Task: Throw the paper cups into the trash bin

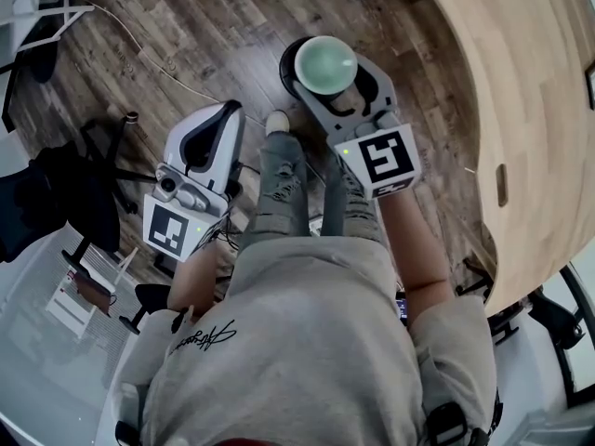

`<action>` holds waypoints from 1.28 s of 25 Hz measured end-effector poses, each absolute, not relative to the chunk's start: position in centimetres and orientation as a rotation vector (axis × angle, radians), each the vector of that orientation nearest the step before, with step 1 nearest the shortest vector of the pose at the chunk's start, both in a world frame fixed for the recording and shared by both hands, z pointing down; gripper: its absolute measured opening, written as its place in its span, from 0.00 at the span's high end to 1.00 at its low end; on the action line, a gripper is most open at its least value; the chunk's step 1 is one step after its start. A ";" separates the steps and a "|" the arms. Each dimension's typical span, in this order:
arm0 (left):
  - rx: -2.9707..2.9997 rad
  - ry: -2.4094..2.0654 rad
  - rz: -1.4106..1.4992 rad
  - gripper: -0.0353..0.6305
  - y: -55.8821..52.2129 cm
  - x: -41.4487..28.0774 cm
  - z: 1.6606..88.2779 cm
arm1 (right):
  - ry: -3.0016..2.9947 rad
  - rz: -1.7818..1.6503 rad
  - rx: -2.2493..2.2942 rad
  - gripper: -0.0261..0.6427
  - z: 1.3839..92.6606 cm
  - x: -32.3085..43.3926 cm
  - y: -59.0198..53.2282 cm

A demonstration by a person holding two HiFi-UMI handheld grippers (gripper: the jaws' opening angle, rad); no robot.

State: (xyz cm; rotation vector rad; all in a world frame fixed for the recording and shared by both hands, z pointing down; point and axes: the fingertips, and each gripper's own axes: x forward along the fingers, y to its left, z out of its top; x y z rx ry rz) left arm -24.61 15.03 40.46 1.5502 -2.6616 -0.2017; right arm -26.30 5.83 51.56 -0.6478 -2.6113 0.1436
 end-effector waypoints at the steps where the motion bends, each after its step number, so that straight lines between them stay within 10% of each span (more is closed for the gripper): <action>1: 1.546 -2.661 -0.203 0.94 15.2 -24.6 40.9 | -2.604 0.147 -0.652 0.52 52.1 -26.2 6.1; 32: 1.473 -2.610 -0.251 0.94 17.8 -25.1 51.7 | -2.484 0.203 -0.632 0.52 69.1 -26.2 8.9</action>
